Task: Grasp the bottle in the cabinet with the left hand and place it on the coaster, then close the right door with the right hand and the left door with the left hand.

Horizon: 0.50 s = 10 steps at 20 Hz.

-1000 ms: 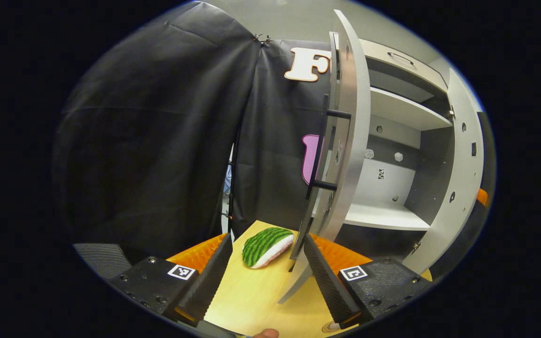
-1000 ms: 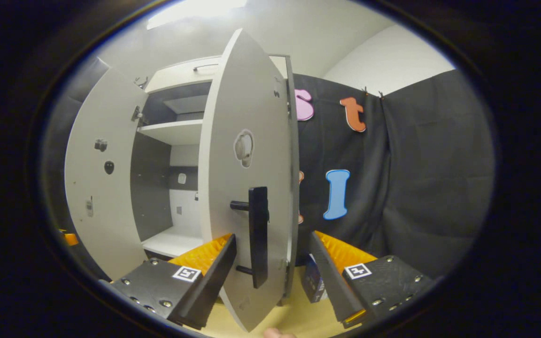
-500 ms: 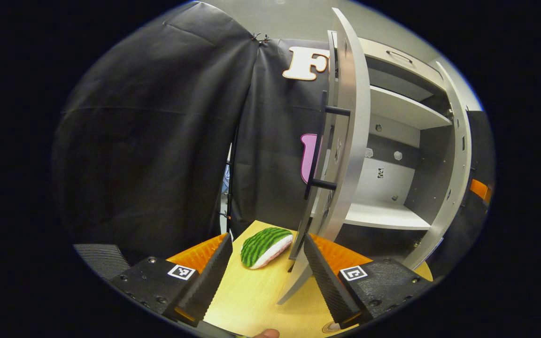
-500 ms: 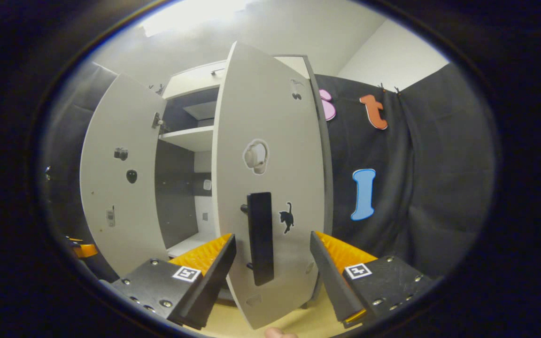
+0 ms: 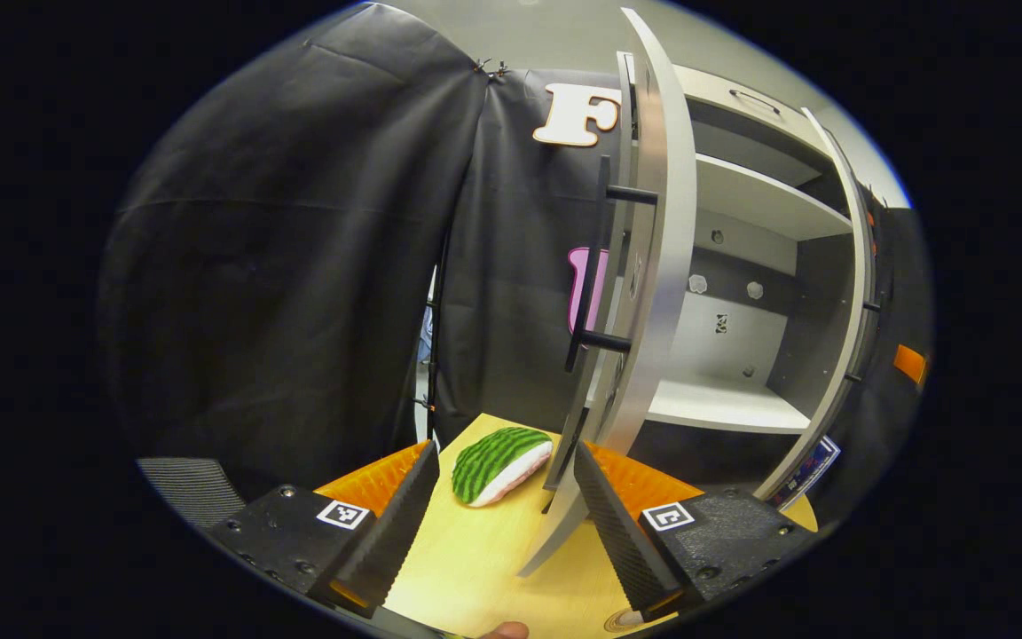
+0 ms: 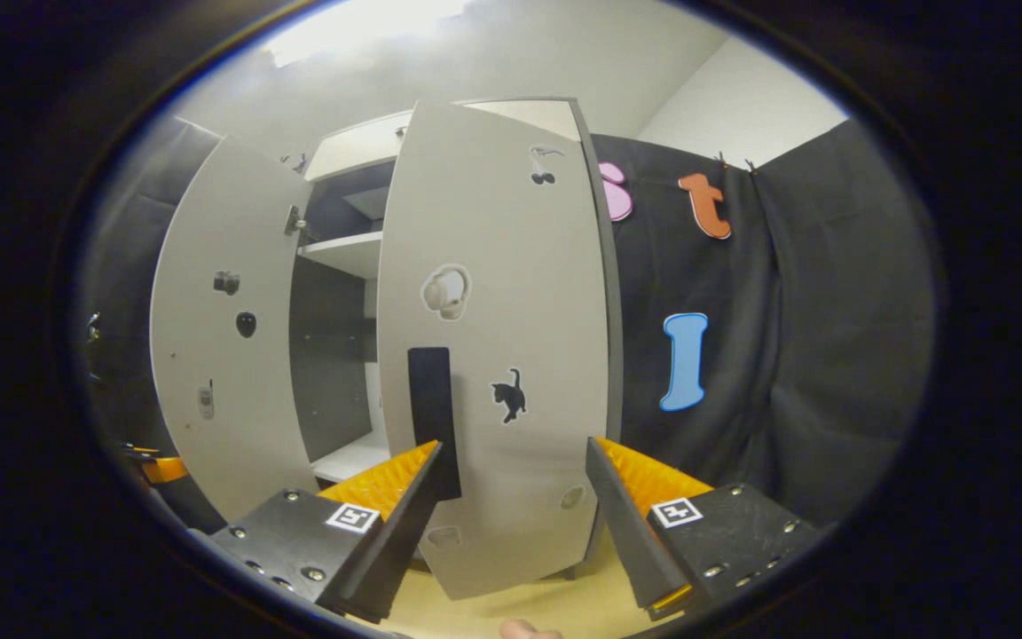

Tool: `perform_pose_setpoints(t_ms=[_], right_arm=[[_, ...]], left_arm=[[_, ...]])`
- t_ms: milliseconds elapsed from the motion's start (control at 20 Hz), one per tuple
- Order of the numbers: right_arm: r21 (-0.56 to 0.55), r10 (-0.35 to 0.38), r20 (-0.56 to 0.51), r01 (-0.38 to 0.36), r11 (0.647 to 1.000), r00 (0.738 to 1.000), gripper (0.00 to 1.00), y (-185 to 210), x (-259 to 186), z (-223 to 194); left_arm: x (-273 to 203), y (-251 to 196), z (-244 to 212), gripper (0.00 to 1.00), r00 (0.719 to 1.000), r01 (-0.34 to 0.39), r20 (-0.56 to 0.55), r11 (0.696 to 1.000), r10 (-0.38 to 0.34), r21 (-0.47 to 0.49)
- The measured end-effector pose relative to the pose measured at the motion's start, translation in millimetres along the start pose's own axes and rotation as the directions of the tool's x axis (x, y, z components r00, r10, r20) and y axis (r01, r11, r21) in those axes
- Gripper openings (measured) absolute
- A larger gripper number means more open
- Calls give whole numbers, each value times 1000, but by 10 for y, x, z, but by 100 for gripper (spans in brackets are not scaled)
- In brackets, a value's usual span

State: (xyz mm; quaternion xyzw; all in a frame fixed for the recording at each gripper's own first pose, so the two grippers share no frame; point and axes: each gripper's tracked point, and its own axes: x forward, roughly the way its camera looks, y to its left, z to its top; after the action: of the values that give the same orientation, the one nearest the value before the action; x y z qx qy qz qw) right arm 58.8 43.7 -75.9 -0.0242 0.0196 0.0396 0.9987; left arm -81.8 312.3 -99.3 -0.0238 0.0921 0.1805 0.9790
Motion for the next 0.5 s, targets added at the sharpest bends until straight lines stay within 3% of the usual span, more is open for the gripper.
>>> perform_pose_setpoints(t_ms=[150,200,300,350,400,500], right_arm=[[0,-3,-4,3,1000,1000,96,-27,10,-31],[0,-3,-6,3,1000,1000,96,-35,12,-36],[-2,-6,-9,6,1000,1000,96,-53,29,-51],[-3,-6,-11,6,1000,1000,96,-60,41,-61],[-3,-7,-14,7,1000,1000,96,-72,41,-81],[0,-9,-19,9,1000,1000,96,-86,59,-102]], left_arm=[[24,13,-3,96,1000,-3,-4,1000,3,4],[7,26,0,92,1000,-7,-6,1000,7,11],[27,13,-18,96,1000,-7,-13,1000,7,24],[57,15,-30,92,1000,-4,-16,1000,5,30],[69,6,-28,96,1000,1,-18,999,-1,36],[58,-12,-30,95,1000,7,-19,999,-6,48]])
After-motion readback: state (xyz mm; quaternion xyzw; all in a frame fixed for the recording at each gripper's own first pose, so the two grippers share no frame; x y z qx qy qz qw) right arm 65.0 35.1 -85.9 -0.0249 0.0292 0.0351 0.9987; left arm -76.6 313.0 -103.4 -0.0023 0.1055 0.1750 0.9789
